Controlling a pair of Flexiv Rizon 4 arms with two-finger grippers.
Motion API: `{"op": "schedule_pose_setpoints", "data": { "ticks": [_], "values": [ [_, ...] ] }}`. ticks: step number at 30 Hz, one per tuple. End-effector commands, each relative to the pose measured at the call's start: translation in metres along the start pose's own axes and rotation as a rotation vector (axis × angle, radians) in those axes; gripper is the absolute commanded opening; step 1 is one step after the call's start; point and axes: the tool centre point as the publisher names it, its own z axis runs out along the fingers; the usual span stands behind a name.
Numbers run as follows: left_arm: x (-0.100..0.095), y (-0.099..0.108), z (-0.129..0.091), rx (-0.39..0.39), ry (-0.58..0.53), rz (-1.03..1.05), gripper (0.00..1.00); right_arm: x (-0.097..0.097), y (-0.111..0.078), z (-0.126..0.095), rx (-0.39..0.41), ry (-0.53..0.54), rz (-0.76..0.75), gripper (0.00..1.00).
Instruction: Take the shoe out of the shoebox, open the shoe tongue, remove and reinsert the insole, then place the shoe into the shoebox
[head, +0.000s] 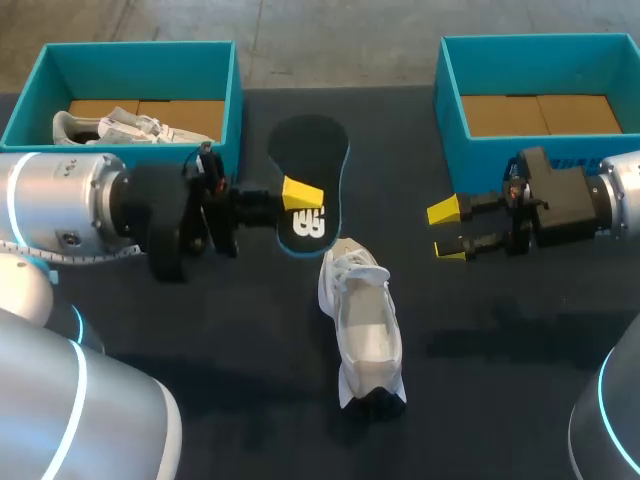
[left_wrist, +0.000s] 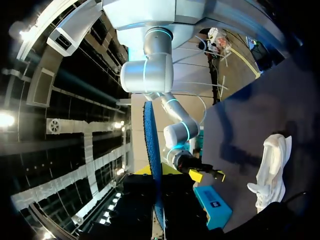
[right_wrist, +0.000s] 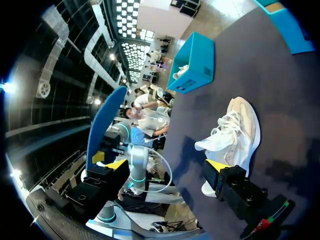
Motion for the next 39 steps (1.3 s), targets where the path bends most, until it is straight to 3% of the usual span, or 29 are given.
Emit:
{"op": "schedule_pose_setpoints", "data": {
  "ticks": [1,6,11,19,21,31,39],
  "values": [
    [0.001,-0.003,0.0,-0.005,-0.003,0.003,0.0,0.0,-0.001,0.002,-0.003,-0.001,-0.001,1.0],
    [0.01,-0.01,0.007,-0.025,0.017,0.089,0.0,0.0,-0.001,0.002,-0.003,-0.001,-0.001,1.0],
    [0.048,-0.011,0.015,-0.048,0.12,0.227,0.0,0.0,-0.001,0.002,-0.003,-0.001,-0.001,1.0],
    [0.092,0.001,0.012,-0.034,0.069,0.279,0.0,0.0,-0.001,0.002,-0.003,-0.001,-0.001,1.0],
    [0.103,0.006,0.012,-0.042,0.104,0.321,0.0,0.0,-0.001,0.002,-0.003,-0.001,-0.001,1.0],
    [0.123,0.019,0.016,-0.041,0.131,0.474,0.0,0.0,-0.001,0.002,-0.003,-0.001,-0.001,1.0],
    [0.133,0.037,0.017,-0.016,0.097,0.423,0.0,0.0,-0.001,0.002,-0.003,-0.001,-0.001,1.0]
  ]
}}
